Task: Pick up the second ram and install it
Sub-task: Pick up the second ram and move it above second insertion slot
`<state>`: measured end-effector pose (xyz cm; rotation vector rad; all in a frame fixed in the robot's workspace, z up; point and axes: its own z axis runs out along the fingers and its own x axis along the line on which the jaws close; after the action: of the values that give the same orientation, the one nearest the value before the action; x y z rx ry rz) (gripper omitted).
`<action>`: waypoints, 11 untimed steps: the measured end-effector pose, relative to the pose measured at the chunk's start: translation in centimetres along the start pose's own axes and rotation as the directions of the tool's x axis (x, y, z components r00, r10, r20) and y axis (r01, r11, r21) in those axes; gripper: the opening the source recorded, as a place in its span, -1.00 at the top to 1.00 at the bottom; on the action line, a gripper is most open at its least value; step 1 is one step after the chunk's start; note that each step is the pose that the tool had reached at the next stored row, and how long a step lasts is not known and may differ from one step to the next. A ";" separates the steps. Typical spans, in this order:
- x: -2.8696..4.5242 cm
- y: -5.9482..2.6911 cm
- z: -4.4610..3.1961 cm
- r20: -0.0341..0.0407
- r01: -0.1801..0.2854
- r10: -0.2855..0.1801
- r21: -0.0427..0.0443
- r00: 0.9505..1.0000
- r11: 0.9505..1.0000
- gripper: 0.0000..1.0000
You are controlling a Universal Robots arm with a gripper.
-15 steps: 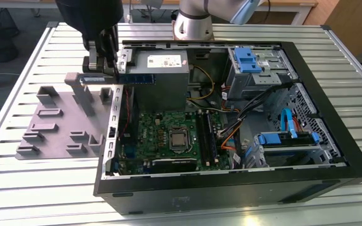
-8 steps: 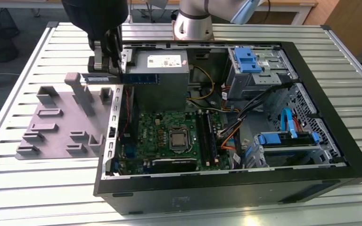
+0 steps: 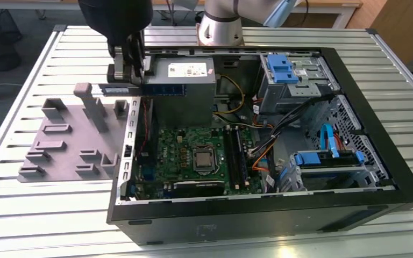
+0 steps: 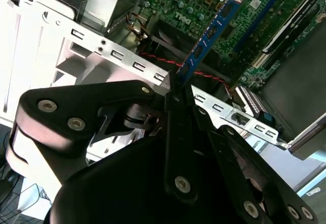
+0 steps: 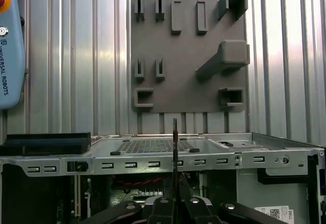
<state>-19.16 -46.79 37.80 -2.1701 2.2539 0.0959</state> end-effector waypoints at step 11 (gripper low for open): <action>-0.06 -1.44 -0.05 0.000 0.000 0.000 0.000 1.000 1.000 0.73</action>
<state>-17.72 -46.79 37.80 -2.1702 2.2539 0.0959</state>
